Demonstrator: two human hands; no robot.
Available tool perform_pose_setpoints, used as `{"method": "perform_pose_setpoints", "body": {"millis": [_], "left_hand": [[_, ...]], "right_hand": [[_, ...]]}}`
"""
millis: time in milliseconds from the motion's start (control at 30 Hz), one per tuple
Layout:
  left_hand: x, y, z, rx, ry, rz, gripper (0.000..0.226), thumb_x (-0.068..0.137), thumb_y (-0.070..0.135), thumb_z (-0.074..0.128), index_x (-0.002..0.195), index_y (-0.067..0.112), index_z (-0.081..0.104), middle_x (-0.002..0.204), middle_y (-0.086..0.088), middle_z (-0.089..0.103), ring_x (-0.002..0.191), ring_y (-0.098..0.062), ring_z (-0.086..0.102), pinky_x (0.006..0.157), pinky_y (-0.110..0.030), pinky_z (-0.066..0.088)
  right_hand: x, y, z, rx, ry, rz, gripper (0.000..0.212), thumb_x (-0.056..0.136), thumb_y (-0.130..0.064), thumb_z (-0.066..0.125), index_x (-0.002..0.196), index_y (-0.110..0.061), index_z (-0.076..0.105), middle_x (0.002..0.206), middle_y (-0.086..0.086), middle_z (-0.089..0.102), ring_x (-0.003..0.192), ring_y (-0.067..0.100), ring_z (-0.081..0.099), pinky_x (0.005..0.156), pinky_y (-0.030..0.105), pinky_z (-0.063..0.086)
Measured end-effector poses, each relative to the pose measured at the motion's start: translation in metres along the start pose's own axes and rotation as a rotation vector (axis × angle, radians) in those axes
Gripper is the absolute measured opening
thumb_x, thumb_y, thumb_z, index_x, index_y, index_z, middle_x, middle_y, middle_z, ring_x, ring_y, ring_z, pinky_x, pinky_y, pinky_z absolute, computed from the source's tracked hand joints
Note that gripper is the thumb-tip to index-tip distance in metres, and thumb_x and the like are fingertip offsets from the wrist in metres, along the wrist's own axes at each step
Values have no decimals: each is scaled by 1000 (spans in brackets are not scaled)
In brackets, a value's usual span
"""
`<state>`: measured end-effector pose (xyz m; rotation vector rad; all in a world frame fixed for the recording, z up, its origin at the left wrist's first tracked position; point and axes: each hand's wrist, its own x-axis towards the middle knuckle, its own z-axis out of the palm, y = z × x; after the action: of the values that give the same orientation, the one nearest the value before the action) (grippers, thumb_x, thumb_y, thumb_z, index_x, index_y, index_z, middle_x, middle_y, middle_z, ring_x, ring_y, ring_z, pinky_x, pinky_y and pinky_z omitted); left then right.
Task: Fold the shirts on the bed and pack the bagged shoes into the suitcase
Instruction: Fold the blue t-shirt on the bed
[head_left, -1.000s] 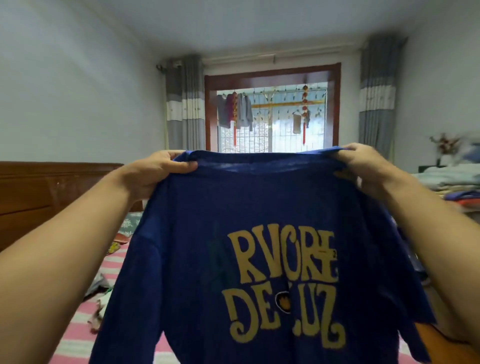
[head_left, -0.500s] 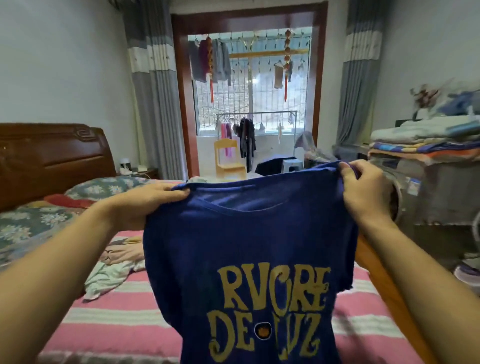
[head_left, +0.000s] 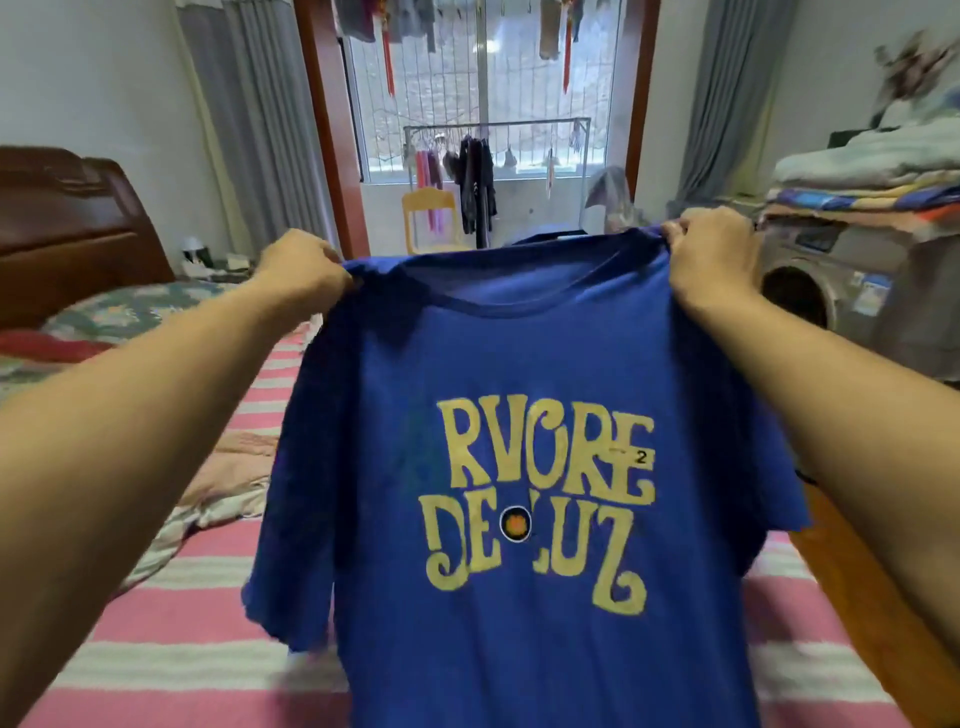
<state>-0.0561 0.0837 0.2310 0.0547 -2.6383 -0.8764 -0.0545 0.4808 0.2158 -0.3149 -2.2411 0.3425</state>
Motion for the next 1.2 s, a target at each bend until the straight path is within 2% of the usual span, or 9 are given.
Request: {"method": "perform_pose_setpoints", "body": {"millis": [167, 300, 467, 667, 800, 867, 933, 1067, 1200], "left_hand": [[105, -16, 128, -329, 110, -114, 32, 67, 17, 53, 99, 22, 58, 105, -14, 66, 92, -37, 70, 77, -46, 61], [56, -60, 240, -236, -388, -33, 91, 70, 41, 72, 148, 19, 32, 151, -14, 41, 134, -29, 46, 110, -39, 41], [-119, -146, 310, 234, -496, 72, 78, 86, 61, 28, 160, 33, 23, 168, -14, 11, 154, -38, 8, 124, -54, 15], [-247, -212, 272, 249, -266, -81, 65, 95, 54, 46, 152, 22, 45, 158, -22, 33, 142, -44, 32, 116, -54, 28], [-335, -223, 241, 112, -239, -537, 56, 93, 45, 65, 131, 5, 56, 130, -26, 54, 126, -44, 46, 105, -53, 37], [-368, -225, 247, -67, -225, -654, 40, 92, 39, 70, 110, 4, 61, 113, -24, 62, 116, -43, 56, 98, -51, 44], [-384, -223, 252, -260, -239, -731, 27, 93, 30, 71, 91, 5, 60, 93, -18, 63, 104, -43, 63, 92, -49, 48], [-391, -230, 250, -390, -187, -780, 33, 93, 19, 72, 107, 5, 46, 97, -14, 57, 91, -32, 60, 88, -48, 49], [-393, -241, 232, -427, -137, -776, 2, 95, 1, 60, 96, 2, 59, 91, -16, 62, 88, -26, 58, 79, -41, 47]], "right_hand": [[55, 4, 110, 15, -85, 171, 38, 104, -29, 49, 122, 0, 65, 126, 25, 61, 117, 42, 58, 92, 44, 47], [-17, 35, 202, 88, -719, 43, 76, 91, -40, 60, 152, -3, 33, 157, 22, 34, 145, 33, 31, 114, 35, 27], [-229, 116, 221, -245, -1234, -95, 70, 90, -64, 31, 155, -40, 21, 168, 11, 3, 154, 36, -1, 123, 55, 10], [-317, 171, 137, -39, -643, 149, 61, 96, -47, 38, 135, -6, 60, 141, 26, 50, 132, 43, 43, 112, 48, 30], [-396, 193, 67, -127, -683, 467, 66, 91, -51, 28, 109, -2, 68, 115, 28, 60, 113, 40, 45, 100, 45, 31], [-438, 189, 43, -143, -655, 492, 49, 95, -46, 48, 106, -2, 67, 112, 28, 56, 110, 42, 45, 100, 47, 33], [-458, 183, 32, -102, -664, 532, 38, 92, -37, 66, 101, 0, 65, 112, 28, 52, 111, 44, 46, 99, 47, 34], [-464, 189, 25, 25, -753, 576, 29, 95, -31, 65, 83, -4, 61, 101, 26, 55, 104, 41, 53, 84, 43, 39], [-448, 205, -5, 312, -505, 810, 27, 102, -21, 52, 94, 5, 52, 83, 18, 52, 82, 31, 51, 64, 40, 31]]}}
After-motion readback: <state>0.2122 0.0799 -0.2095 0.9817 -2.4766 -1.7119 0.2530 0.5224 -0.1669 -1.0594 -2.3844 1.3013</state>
